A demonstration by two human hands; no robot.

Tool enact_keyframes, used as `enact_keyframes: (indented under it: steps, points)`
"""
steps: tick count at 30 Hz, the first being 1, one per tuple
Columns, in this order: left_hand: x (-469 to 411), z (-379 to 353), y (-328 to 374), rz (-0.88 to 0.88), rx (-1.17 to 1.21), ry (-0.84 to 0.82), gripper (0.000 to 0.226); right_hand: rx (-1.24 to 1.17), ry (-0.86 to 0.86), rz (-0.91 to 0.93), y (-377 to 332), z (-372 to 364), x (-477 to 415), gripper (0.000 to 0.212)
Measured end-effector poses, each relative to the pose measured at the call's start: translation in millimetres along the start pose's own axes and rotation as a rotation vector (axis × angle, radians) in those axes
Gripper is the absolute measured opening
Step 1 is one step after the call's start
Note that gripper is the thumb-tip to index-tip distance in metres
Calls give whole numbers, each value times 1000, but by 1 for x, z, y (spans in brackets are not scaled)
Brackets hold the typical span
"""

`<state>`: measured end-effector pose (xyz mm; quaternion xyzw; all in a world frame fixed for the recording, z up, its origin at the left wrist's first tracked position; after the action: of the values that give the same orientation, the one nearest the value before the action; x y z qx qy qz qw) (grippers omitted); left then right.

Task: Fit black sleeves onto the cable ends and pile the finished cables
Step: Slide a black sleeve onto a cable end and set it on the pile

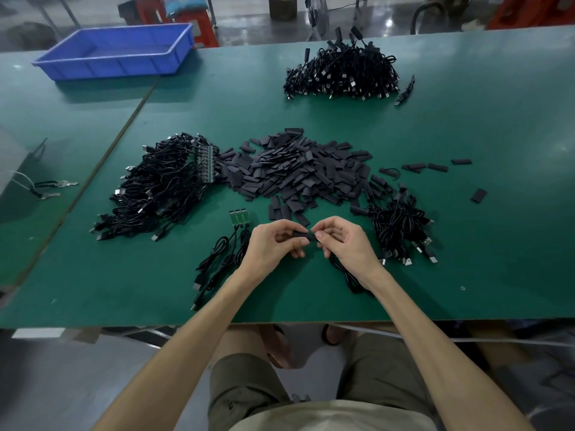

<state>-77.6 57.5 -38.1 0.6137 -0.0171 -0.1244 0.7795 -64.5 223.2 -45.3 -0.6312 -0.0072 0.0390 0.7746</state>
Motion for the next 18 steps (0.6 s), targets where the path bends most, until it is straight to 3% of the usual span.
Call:
enact_keyframes:
  steps: [18]
  points:
    - [-3,1,-4,24,16,1,17,19,-10,-4,-5,-2,0,9]
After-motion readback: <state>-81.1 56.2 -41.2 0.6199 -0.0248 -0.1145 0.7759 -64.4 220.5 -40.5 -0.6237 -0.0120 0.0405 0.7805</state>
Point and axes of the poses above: each hand's wrist, its own x-axis away from the middle knuckle, its own z-axis out of the back of the hand, y = z × x, the point moved 10 cm from there along -x, towards the middle knuckle, and after that the axes turned 2 degrees about y, right-handed, at the moved point
